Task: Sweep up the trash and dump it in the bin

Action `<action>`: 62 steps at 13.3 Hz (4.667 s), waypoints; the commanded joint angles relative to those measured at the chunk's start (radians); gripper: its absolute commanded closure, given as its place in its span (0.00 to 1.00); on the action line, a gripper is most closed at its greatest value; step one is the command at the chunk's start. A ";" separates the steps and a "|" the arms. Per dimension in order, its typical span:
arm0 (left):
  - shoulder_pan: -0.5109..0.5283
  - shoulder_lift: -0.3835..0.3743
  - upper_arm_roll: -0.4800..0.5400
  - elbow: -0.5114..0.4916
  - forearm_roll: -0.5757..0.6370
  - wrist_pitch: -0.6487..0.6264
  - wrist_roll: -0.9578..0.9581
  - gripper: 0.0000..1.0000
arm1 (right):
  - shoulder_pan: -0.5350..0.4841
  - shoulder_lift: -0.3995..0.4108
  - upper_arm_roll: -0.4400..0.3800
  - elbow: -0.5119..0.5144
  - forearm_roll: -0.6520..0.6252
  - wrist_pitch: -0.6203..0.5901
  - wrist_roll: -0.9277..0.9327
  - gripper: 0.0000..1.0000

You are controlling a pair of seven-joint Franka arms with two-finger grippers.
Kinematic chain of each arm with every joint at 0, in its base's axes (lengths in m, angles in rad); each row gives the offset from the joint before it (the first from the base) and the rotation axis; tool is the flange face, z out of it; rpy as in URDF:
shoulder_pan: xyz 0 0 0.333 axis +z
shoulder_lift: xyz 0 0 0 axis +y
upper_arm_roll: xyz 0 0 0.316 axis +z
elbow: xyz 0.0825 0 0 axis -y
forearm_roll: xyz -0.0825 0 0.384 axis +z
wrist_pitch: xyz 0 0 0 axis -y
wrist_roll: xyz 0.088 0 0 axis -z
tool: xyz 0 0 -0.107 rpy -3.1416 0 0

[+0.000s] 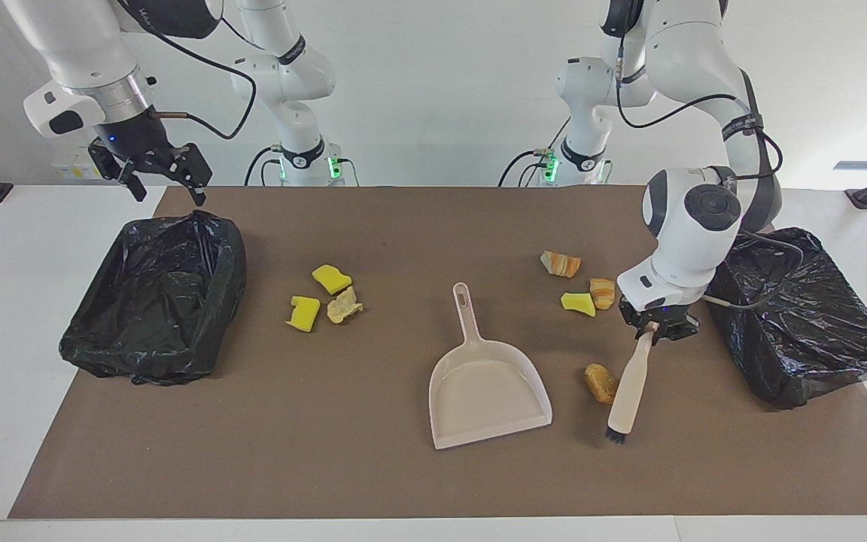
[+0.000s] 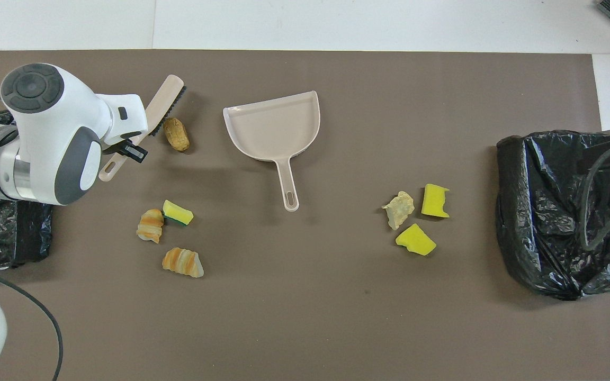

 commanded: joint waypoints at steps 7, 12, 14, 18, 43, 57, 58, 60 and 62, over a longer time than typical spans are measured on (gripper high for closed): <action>-0.006 0.026 -0.006 0.052 0.076 -0.175 0.298 1.00 | 0.000 -0.023 -0.001 -0.024 0.012 0.006 -0.002 0.00; 0.007 -0.056 -0.006 -0.007 0.073 -0.262 0.431 1.00 | 0.000 -0.023 -0.001 -0.024 0.012 0.006 -0.002 0.00; 0.006 -0.100 -0.006 -0.056 0.073 -0.270 0.433 1.00 | 0.000 -0.023 0.000 -0.024 0.012 0.006 -0.002 0.00; 0.007 -0.168 -0.008 -0.147 0.070 -0.295 0.434 1.00 | 0.000 -0.023 -0.001 -0.024 0.012 0.006 -0.002 0.00; 0.098 -0.177 -0.005 -0.081 -0.014 -0.252 0.343 1.00 | 0.000 -0.023 0.000 -0.024 0.012 0.006 -0.002 0.00; 0.205 -0.328 -0.002 -0.235 -0.068 -0.306 0.095 1.00 | 0.000 -0.023 -0.001 -0.024 0.012 0.008 -0.002 0.00; 0.204 -0.361 -0.002 -0.297 -0.068 -0.278 0.092 1.00 | 0.000 -0.023 -0.001 -0.024 0.006 0.008 0.002 0.00; 0.199 -0.415 -0.002 -0.384 -0.068 -0.261 0.076 1.00 | -0.010 -0.023 -0.001 -0.024 0.012 0.008 -0.001 0.00; 0.179 -0.457 -0.005 -0.453 -0.070 -0.259 0.036 1.00 | -0.001 -0.023 -0.001 -0.024 0.012 0.012 -0.004 0.00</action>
